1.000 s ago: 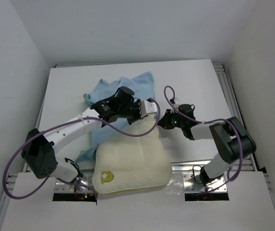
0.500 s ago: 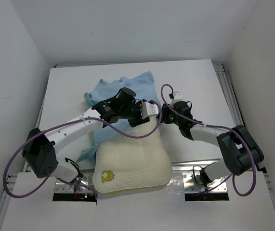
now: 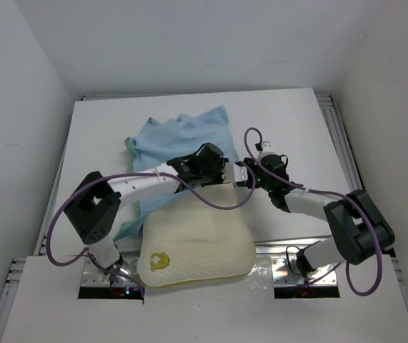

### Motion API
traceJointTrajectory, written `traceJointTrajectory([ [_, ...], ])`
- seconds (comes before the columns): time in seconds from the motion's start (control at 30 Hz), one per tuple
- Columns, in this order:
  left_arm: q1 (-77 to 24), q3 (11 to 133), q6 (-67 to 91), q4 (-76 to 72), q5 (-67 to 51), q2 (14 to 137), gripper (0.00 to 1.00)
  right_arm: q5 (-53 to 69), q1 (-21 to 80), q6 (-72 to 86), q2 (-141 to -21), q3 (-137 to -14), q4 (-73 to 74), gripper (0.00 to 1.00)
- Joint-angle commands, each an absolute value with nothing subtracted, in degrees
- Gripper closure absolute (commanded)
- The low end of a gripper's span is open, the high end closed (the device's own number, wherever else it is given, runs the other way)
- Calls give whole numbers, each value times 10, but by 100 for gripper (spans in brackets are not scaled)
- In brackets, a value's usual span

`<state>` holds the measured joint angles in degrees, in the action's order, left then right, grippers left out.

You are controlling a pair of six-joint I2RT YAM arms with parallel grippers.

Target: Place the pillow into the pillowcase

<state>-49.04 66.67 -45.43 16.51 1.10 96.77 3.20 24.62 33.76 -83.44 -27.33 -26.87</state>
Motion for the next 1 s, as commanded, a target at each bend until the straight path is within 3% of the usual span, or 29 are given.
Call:
traceJointTrajectory([
  [0.0, -487, 651, -476, 95, 56, 966, 73, 46, 246, 344, -810, -271, -288, 50],
  [0.07, -486, 659, -470, 113, 39, 963, 100, 52, 243, 326, -812, -280, -261, 41],
  [0.27, -475, 807, -436, 299, -40, 925, 100, 113, 222, 230, -778, -288, -198, 30],
  [0.47, -469, 775, -469, 304, -78, 816, 100, 170, 221, 186, -764, -242, -328, 22],
  [0.63, -469, 769, -462, 331, -61, 790, 100, 220, 187, 239, -830, -260, -403, 25],
  [0.77, -469, 784, -463, 335, -41, 774, 100, 282, 131, 270, -815, -234, -436, 33],
  [0.97, -469, 805, -443, 344, -20, 756, 100, 340, 129, 142, -753, -282, -202, 28],
])
